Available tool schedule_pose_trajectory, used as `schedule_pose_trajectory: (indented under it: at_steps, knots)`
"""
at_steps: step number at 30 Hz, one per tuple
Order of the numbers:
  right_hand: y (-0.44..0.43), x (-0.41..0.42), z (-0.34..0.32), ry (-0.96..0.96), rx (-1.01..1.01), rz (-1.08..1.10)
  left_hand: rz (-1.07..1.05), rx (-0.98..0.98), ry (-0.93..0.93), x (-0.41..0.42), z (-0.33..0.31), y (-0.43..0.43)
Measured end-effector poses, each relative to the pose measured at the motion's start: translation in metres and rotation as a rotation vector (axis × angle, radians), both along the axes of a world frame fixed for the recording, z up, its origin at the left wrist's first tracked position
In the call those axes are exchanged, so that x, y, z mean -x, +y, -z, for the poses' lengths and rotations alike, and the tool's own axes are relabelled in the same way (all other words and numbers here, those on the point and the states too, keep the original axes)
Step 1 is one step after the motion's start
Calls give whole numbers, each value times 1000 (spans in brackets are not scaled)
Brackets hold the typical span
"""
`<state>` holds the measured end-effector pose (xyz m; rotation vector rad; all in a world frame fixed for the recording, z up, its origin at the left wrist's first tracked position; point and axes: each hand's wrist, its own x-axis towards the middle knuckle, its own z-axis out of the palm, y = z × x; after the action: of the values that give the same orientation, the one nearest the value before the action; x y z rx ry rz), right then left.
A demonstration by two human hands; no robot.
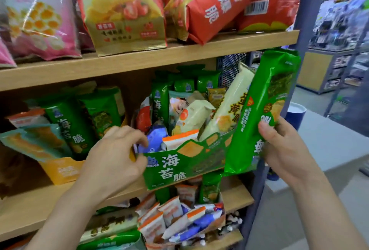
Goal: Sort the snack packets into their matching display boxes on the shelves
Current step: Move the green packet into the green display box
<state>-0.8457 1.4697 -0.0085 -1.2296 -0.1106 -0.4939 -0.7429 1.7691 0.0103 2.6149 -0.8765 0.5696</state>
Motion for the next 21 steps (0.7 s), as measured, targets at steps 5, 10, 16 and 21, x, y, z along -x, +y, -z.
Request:
schedule_pose_trajectory:
  at_steps: [5,10,16,21]
  knots:
    - [0,-15,-20,-4,-135,-60,213,228,-116,26,-24,-57]
    - [4,-15,-26,-22,-163,-225,291,307,50,26,-38,-118]
    - [-13,-15,-27,33,-95,-290,129,410,170,13,-45,-135]
    - [-45,-29,-28,-171,-209,-125,13,568,191,17,-40,-118]
